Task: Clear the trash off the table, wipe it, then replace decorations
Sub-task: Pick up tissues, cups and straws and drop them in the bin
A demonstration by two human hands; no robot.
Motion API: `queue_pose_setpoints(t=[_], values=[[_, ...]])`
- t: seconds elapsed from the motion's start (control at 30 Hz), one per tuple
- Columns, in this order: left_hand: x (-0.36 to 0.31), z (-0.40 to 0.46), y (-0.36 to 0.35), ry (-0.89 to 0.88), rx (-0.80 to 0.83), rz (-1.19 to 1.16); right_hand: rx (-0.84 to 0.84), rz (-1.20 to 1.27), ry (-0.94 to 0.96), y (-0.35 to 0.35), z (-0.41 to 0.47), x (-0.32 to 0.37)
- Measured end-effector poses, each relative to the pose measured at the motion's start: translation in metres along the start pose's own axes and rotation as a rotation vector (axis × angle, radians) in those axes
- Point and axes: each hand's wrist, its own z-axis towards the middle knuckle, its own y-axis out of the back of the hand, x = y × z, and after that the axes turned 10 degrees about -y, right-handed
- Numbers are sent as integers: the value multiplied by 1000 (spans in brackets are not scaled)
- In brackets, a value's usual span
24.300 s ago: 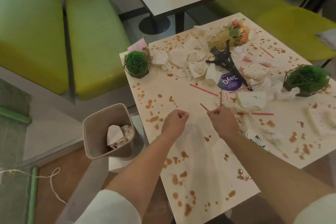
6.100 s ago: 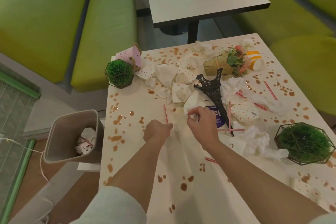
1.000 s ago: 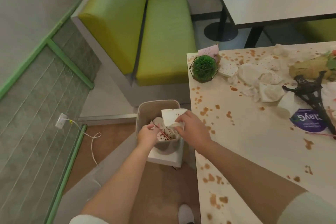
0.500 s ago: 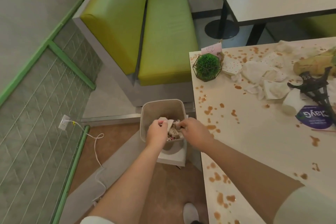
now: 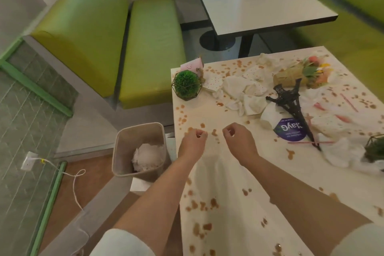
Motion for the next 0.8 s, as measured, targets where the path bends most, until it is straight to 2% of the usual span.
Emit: queue_pose_setpoints(t=[0.3,0.47,0.8], values=[[-63,10,-98,-36,85,2,-54,-19,-90,80,40,-74],[-84,22,-147,-68,78,-3,-29,-12,-112,107,65,-103],[-115,55,-202,1,84,246,82,-56,-139,135,93,-126]])
